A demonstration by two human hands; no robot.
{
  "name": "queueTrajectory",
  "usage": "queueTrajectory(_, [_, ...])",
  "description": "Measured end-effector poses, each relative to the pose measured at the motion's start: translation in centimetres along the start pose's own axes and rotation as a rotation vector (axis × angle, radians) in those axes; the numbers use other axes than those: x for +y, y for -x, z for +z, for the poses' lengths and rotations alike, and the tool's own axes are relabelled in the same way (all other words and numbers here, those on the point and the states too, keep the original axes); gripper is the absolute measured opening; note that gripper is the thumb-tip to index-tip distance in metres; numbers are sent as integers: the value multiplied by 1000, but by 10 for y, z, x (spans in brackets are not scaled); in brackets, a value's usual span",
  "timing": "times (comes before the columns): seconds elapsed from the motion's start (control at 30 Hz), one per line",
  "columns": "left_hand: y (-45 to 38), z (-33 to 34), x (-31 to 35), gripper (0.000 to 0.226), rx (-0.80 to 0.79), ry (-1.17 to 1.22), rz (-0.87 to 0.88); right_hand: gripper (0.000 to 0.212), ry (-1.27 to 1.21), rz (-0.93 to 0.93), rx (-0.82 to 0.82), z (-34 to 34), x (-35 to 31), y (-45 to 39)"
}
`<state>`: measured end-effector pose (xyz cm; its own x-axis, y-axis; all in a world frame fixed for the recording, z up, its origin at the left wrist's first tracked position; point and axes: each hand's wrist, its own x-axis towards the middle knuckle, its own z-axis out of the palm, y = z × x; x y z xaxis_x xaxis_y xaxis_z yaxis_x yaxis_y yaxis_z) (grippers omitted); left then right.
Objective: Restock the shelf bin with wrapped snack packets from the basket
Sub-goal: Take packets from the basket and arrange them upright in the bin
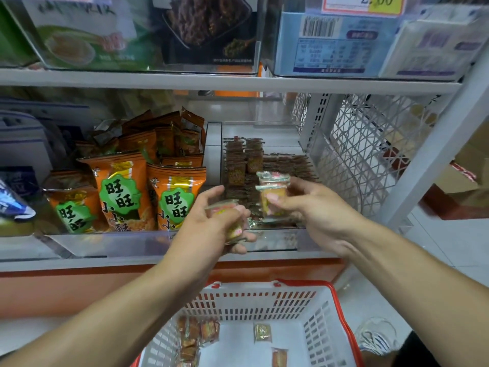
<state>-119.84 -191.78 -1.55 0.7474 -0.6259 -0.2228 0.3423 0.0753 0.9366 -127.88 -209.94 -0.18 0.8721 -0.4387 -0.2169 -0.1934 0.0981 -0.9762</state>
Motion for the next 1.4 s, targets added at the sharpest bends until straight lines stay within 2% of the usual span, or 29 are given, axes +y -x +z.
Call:
queueTrajectory(0.1, [1,4,-5,82,5,-21,17,56,256,-68,221,0,4,-42])
queueTrajectory(0.2, [-1,8,-10,87,25,-16,8,27,359,-105,291,2,9,-77])
queueTrajectory(0.27, [-4,11,-11,87,49,-34,24,18,374,-149,289,3,12,-92])
queueTrajectory(0.4, [-6,17,-11,88,78,5,25,31,367,-202,326,6,18,-111])
queueTrajectory(0.53, [-7,17,-10,87,78,1,27,25,536,-226,385,8,23,-121])
queueTrajectory(0.6, [-7,17,-9,85,77,-1,25,35,534,-208,405,8,23,-124])
queueTrajectory(0.77, [-5,16,-9,85,78,-28,27,34,627,-168,379,10,23,-126])
queueTrajectory(1.0, [-6,13,-8,83,84,3,27,45,813,-205,340,10,20,-121])
queueTrajectory(1.1, [-4,13,-6,80,100,34,29,42,843,-182,320,7,20,-122])
queueTrajectory(1.2, [-2,13,-3,76,108,73,41,50,866,-141,321,7,20,-123])
queueTrajectory(1.3, [0,12,-2,74,119,71,63,42,907,-157,316,8,20,-127])
queueTrajectory(1.4, [0,10,1,71,121,73,84,43,915,-100,270,8,22,-129])
